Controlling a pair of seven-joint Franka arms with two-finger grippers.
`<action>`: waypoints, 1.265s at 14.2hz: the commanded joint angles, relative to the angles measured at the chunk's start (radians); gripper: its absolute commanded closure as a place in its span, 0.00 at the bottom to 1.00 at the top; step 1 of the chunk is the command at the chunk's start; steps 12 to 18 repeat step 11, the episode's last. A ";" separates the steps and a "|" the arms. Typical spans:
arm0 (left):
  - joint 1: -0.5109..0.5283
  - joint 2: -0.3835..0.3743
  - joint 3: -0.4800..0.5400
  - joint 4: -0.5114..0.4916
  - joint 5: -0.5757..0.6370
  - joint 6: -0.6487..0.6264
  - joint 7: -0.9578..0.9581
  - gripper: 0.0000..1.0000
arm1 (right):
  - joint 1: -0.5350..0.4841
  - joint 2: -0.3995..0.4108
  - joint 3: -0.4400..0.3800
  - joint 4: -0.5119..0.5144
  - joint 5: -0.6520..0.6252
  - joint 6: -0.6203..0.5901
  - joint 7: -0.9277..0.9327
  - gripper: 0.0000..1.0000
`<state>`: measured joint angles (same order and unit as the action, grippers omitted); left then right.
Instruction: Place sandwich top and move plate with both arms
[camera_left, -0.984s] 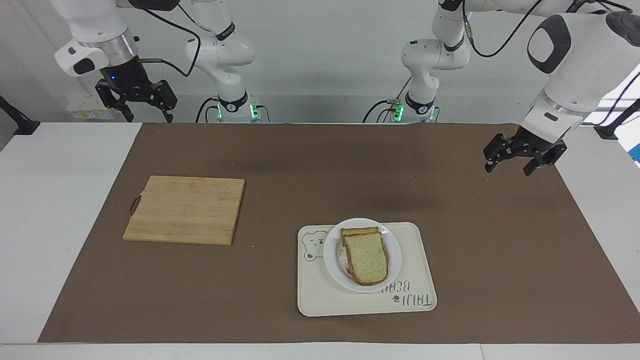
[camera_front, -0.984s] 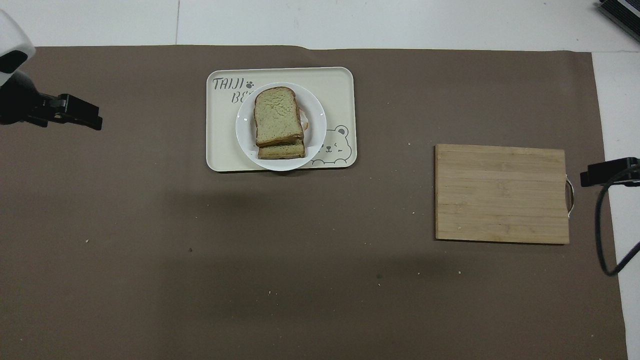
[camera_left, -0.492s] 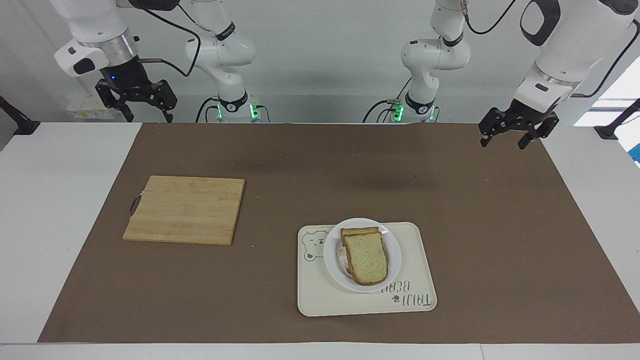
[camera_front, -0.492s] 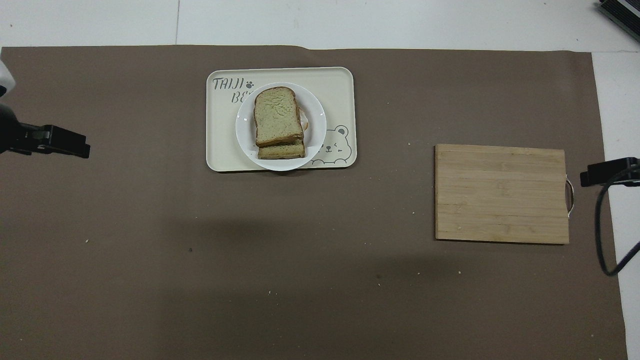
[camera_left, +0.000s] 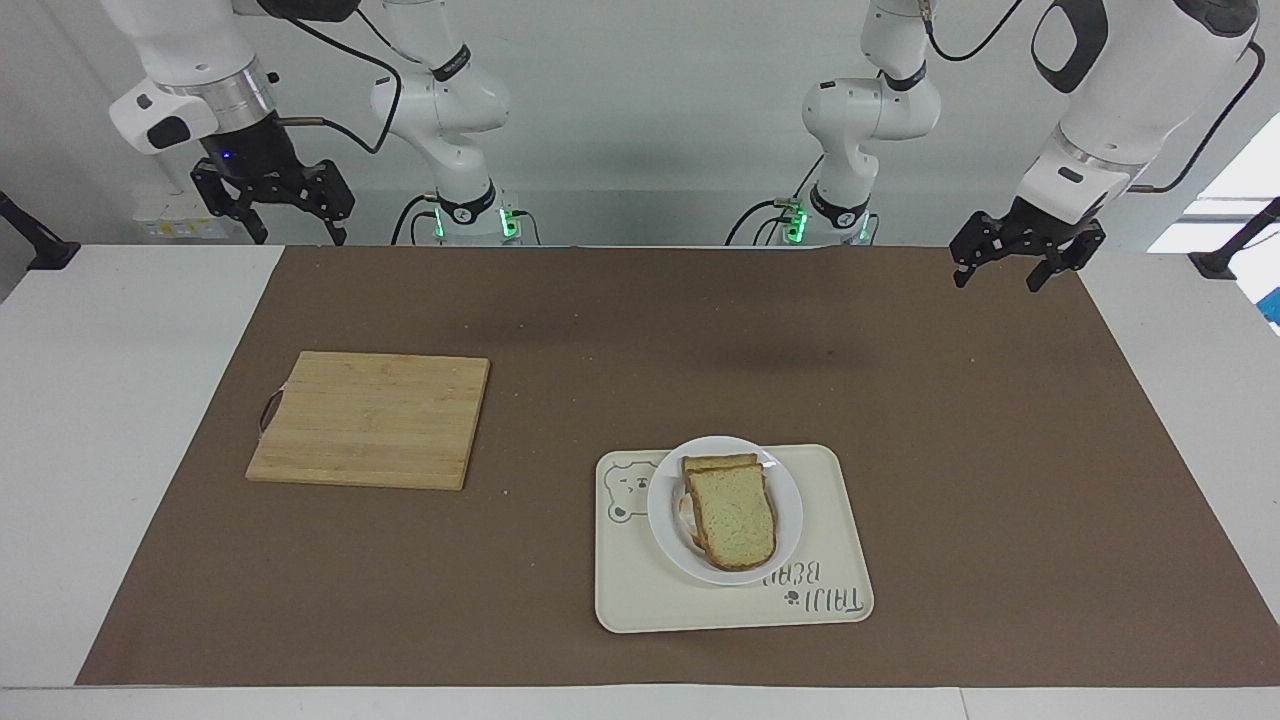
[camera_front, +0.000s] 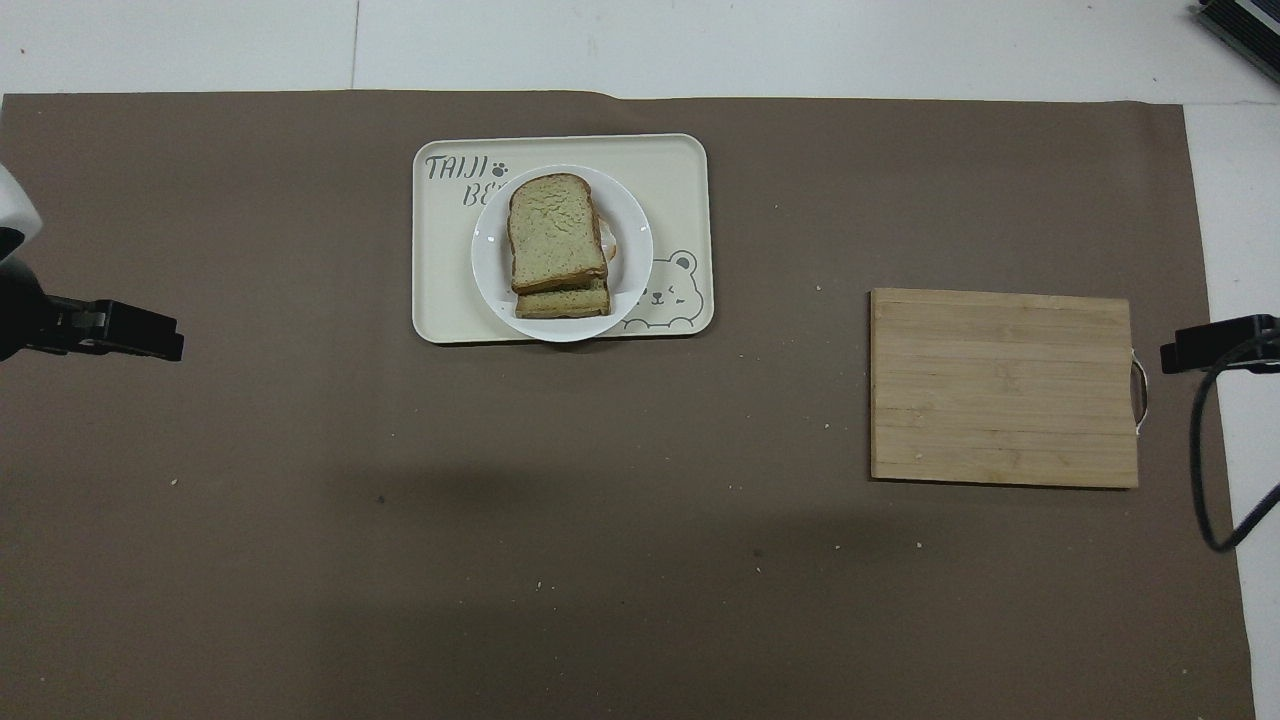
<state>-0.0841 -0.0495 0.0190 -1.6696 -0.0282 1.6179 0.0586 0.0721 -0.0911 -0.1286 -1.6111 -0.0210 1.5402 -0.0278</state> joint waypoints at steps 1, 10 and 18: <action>0.001 -0.032 -0.004 -0.041 0.019 0.031 -0.006 0.00 | -0.006 -0.006 0.007 0.002 -0.016 -0.008 -0.024 0.00; 0.000 -0.029 -0.005 -0.039 0.016 0.036 -0.011 0.00 | -0.006 -0.010 0.004 -0.004 -0.008 -0.002 -0.026 0.00; 0.000 -0.029 -0.005 -0.038 0.016 0.034 -0.011 0.00 | -0.006 -0.010 0.004 -0.004 -0.008 0.000 -0.026 0.00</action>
